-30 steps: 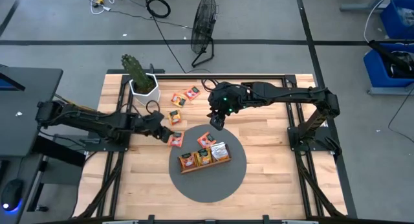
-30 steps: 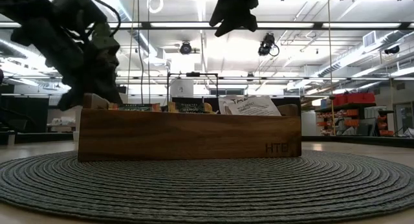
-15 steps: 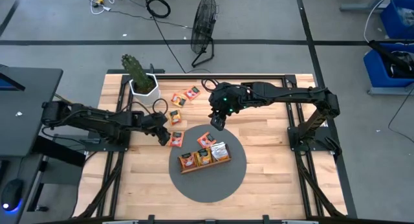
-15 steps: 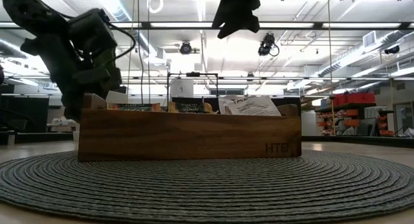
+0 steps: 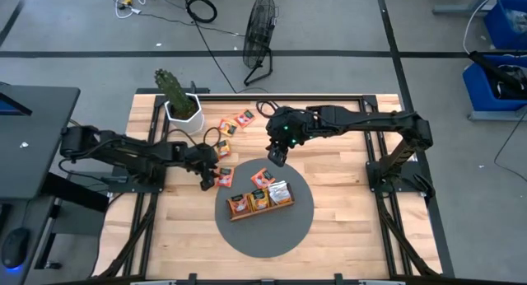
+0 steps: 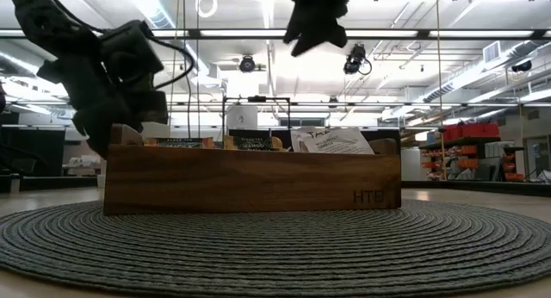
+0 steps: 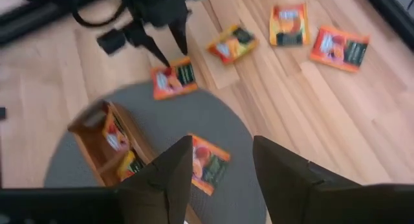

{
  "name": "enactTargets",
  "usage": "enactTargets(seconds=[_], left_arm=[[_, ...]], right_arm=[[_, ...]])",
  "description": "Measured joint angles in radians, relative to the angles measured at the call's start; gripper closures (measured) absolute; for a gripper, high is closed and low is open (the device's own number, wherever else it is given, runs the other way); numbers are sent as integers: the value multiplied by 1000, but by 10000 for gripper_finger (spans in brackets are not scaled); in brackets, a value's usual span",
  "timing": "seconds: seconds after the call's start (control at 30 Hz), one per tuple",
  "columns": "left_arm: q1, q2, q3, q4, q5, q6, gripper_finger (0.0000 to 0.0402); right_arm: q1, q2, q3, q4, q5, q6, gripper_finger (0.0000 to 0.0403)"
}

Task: Pick & Place Tea
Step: Put the bottom left orange tea bag into the left section of the wooden organizer

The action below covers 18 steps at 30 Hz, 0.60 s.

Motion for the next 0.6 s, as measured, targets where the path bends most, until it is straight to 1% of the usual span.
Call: enactTargets(seconds=[0.13, 0.33, 0.47, 0.6], left_arm=[[15, 29, 18, 5, -1, 41, 220], [38, 29, 62, 0, -22, 162, 220], [63, 56, 62, -49, 6, 218, 220], [76, 108, 65, -34, 48, 245, 220]], right_arm=[[0, 1, -38, -9, -2, 31, 234], [5, 1, -66, -8, -12, 51, 234], [5, 1, -67, -3, -13, 65, 234], [5, 1, -67, 6, -13, 73, 234]])
